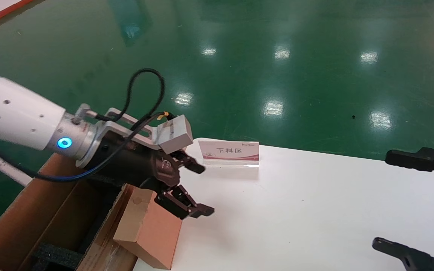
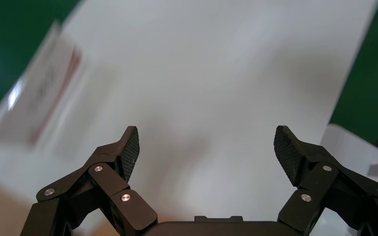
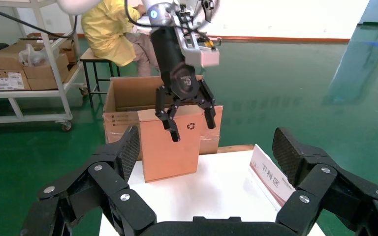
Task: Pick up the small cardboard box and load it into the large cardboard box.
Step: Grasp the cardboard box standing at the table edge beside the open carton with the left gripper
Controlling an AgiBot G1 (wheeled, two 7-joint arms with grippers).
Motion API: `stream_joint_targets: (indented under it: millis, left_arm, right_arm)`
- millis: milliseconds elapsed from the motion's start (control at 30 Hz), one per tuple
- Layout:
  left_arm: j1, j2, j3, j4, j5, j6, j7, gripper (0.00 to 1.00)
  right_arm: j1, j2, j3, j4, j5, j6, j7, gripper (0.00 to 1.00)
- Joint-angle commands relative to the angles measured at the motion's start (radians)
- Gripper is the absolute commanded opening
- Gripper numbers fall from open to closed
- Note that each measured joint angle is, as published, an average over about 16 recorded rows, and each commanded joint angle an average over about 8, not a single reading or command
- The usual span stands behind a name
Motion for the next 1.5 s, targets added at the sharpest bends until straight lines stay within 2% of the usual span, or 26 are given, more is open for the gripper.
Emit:
stream_joint_targets:
  millis: [33, 233, 400, 633, 900, 1267, 1500]
  left_arm:
    - [-0.065, 0.015, 0.068, 0.001, 0.066, 0.021, -0.094, 1.00]
    - [-0.244, 0.056, 0.287, -0.003, 0.171, 0.021, -0.265, 1.00]
    - [-0.378, 0.093, 0.440, -0.008, 0.196, 0.020, -0.366, 1.00]
    - [-0.521, 0.112, 0.646, -0.009, 0.110, 0.021, -0.462, 1.00]
    - [-0.653, 0.110, 0.855, -0.006, -0.026, 0.018, -0.523, 1.00]
    - [-0.794, 0.152, 1.125, -0.006, -0.070, 0.009, -0.628, 1.00]
    - [-0.830, 0.160, 1.233, -0.005, -0.098, -0.012, -0.676, 1.00]
  right_arm:
    - [0.000, 0.000, 0.000, 0.000, 0.000, 0.000, 0.000, 1.00]
    - [0.000, 0.000, -0.001, 0.000, 0.000, 0.000, 0.000, 1.00]
    - [0.000, 0.000, -0.001, 0.000, 0.001, 0.000, 0.000, 1.00]
    - [0.000, 0.001, -0.001, 0.000, 0.001, 0.001, -0.001, 1.00]
    - [0.000, 0.001, -0.002, 0.000, 0.001, 0.001, -0.001, 1.00]
    - [0.001, 0.001, -0.003, 0.000, 0.002, 0.001, -0.001, 1.00]
    - [0.001, 0.001, -0.003, 0.000, 0.002, 0.001, -0.002, 1.00]
